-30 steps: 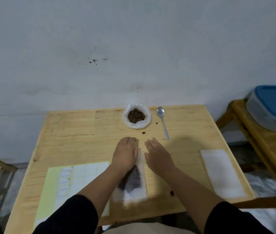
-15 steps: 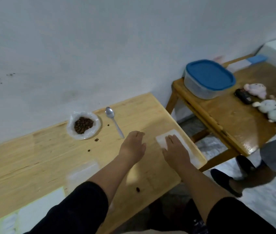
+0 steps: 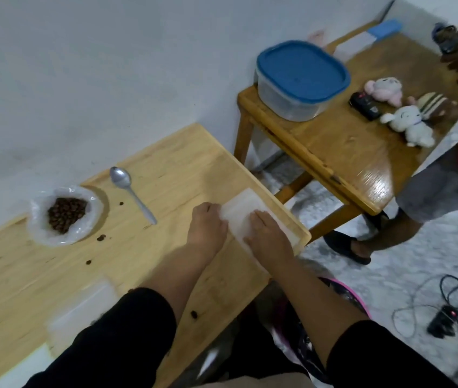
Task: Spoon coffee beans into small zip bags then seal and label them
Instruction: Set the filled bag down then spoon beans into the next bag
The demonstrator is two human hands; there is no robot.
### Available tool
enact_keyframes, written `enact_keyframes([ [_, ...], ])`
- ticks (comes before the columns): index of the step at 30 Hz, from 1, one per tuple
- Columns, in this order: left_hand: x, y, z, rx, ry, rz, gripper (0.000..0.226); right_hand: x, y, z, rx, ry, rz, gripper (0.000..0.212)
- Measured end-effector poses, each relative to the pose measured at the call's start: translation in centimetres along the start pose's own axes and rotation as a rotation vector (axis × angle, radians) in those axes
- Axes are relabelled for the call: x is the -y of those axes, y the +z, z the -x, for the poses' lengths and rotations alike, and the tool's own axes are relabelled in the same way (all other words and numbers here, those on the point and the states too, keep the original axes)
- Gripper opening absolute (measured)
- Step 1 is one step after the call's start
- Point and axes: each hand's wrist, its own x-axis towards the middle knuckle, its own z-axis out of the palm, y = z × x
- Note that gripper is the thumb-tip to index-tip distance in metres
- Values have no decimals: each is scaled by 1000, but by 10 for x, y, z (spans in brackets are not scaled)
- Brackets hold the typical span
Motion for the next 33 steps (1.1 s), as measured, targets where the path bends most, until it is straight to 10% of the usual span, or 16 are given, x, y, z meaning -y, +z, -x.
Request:
enact_keyframes([
  [14,-10,-6,6,-185,7,294,7,2,-4,1,-40,39,-92,69],
  [23,-1,-62,15,-323,80,484,20,58,-71,-16,-411,-207,-257,54],
  [33,38,-174,60,-840,-135,718,36,195,-85,-14,-376,-377,-619,10],
])
